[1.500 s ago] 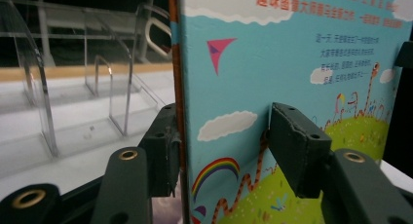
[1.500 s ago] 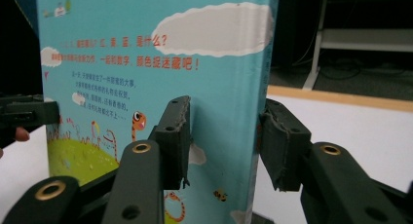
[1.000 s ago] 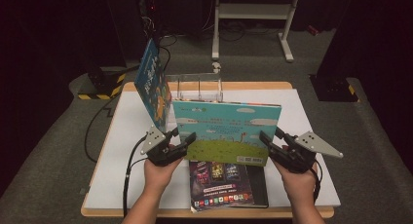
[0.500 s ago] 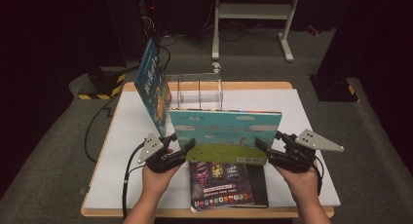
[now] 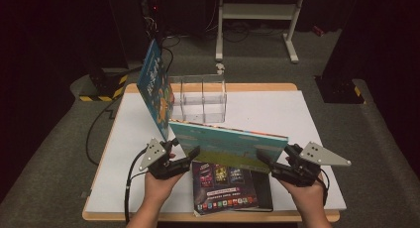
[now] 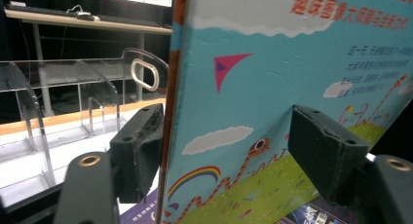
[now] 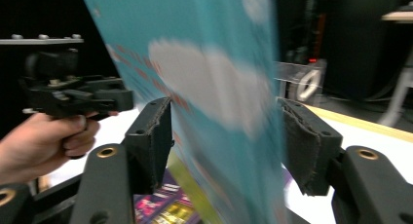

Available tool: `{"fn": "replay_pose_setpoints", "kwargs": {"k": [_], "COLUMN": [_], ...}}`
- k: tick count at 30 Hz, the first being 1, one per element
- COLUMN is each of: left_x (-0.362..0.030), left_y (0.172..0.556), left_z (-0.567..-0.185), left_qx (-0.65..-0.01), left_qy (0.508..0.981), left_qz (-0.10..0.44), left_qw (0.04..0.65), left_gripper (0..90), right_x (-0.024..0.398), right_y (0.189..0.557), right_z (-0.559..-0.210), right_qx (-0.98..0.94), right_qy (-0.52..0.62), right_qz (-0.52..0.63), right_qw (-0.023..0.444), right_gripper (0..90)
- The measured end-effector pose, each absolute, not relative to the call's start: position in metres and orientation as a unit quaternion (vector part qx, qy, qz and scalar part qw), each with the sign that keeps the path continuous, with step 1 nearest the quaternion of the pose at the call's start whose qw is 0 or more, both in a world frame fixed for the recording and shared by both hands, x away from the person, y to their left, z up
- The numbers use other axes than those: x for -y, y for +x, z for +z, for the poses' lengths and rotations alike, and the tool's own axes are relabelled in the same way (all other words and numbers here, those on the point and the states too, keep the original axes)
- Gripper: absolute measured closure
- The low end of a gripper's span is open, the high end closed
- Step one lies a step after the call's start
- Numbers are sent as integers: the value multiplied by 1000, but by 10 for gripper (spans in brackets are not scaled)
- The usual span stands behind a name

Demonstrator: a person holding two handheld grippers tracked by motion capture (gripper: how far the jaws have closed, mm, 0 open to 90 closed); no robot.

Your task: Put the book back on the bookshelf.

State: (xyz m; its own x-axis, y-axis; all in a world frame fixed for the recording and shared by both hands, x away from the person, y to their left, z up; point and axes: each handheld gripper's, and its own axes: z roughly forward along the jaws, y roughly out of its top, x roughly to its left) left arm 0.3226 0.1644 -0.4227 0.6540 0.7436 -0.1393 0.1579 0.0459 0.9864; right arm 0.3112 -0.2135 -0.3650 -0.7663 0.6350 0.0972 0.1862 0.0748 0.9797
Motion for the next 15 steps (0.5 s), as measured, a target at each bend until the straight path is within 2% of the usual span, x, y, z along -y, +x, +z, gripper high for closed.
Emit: {"fn": "replay_pose_setpoints", "kwargs": {"k": [2,3,5,6,8,9,12,15], "left_x": [-166,-168,-177,-180,-188,-192,-207,-225], "left_y": [324,325,327,327,327,327,323,318], "left_z": [-422,-423,-425,-427,-433,-437,-446,-456], "left_qx": [-353,-361,-384,-389,-400,-406,-422,-441], "left_qy": [651,651,646,646,654,659,664,658], "left_qz": [237,242,242,242,249,251,248,259], "left_qw": [629,622,614,611,591,581,565,552], "left_gripper": [291,291,297,303,310,312,339,340], "right_x": [206,206,204,200,196,194,197,188], "right_y": [311,311,309,304,301,299,307,305], "right_z": [-361,-361,-359,-360,-360,-359,-361,-359], "right_qx": [-722,-722,-729,-733,-730,-727,-709,-708], "right_qy": [271,271,248,237,245,267,289,287], "right_qz": [609,609,613,607,605,590,609,605], "right_qw": [186,186,177,196,203,228,208,225], "right_gripper": [556,556,669,802,792,785,798,797]}}
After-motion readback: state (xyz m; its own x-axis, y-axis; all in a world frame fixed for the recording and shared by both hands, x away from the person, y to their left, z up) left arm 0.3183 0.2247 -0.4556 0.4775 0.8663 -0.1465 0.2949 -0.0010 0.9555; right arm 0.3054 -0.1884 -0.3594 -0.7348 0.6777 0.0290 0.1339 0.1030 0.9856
